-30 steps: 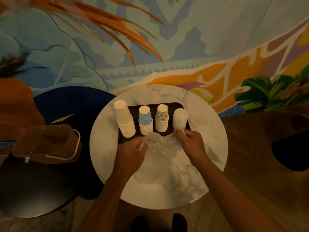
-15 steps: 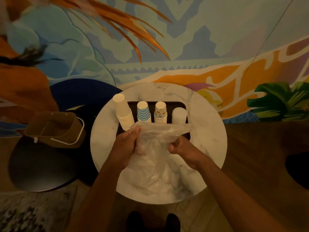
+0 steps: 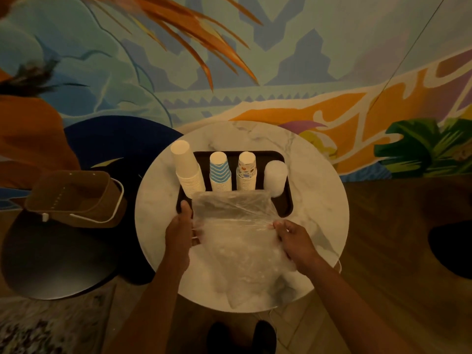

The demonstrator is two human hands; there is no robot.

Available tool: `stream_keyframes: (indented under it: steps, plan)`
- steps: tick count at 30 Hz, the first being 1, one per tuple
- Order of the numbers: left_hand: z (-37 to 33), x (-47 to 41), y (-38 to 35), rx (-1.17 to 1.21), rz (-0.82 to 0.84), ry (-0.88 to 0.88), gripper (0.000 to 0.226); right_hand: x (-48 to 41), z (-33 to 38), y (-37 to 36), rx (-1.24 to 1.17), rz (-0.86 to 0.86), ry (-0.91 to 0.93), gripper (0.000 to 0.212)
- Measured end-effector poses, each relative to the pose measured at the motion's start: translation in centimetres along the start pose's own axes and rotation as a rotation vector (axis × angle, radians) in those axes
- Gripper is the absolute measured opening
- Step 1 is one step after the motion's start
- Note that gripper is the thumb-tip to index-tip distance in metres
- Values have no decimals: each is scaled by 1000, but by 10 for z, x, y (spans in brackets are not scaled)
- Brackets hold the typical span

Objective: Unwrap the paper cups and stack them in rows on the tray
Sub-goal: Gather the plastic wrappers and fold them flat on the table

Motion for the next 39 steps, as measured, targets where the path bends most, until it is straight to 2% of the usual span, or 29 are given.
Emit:
stream_keyframes:
  steps: [2,3,5,7,10,14,18,20,22,24,26,27,29,32,33,36,39]
  plan:
    - [18,1,-15,191,312,143,76,-1,-10,-3,27,-35,11,30]
    - [30,5,-22,204,417,175,79,-1,-16,-5,32,-42,17,30]
    - [53,18,-32,122,528,221,69,0,-26,-11,57,-62,31,31]
    - [72,27,-41,-6,480,208,48,-1,-34,-14,107,-89,55,31]
    - [94,26,-43,19,303,203,24,-4,-45,-13,233,-118,96,29]
    - [111,9,-34,-186,155,140,25,-2,-68,-3,241,-140,69,23]
    - [123,-9,-26,-457,93,36,42,2,-89,5,266,-116,-1,25]
    - [131,-12,-26,-451,153,57,58,5,-101,5,237,-57,-122,45]
    - [141,-10,-30,-404,309,92,64,9,-110,1,135,32,-240,62]
    - [153,-13,-28,-463,439,100,71,14,-113,-2,-5,90,-314,60]
    - [154,-20,-15,-552,446,144,75,15,-111,2,1,107,-308,52]
    - [150,-25,-8,-616,413,151,76,13,-108,4,78,122,-282,52]
    - [129,-35,0,-748,304,40,75,8,-101,8,235,191,-225,52]
    - [83,-44,-10,-754,96,-332,55,2,-91,6,408,351,-145,53]
    - [70,-48,-21,-779,76,-442,49,0,-86,4,498,387,-102,54]
    - [44,-58,-65,-947,177,-606,50,-5,-74,-1,657,481,-20,52]
    - [37,-63,-95,-1081,281,-543,58,-7,-65,-9,758,526,31,49]
Point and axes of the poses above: each hand's wrist, its own x-axis away from the middle knuckle, its own y-axis out of the back of the hand, z = x × y, the point moved 4 cm from there along -x, towards the middle knuckle, and after that the axes turned 15 degrees about -x, right-handed, at the moved point
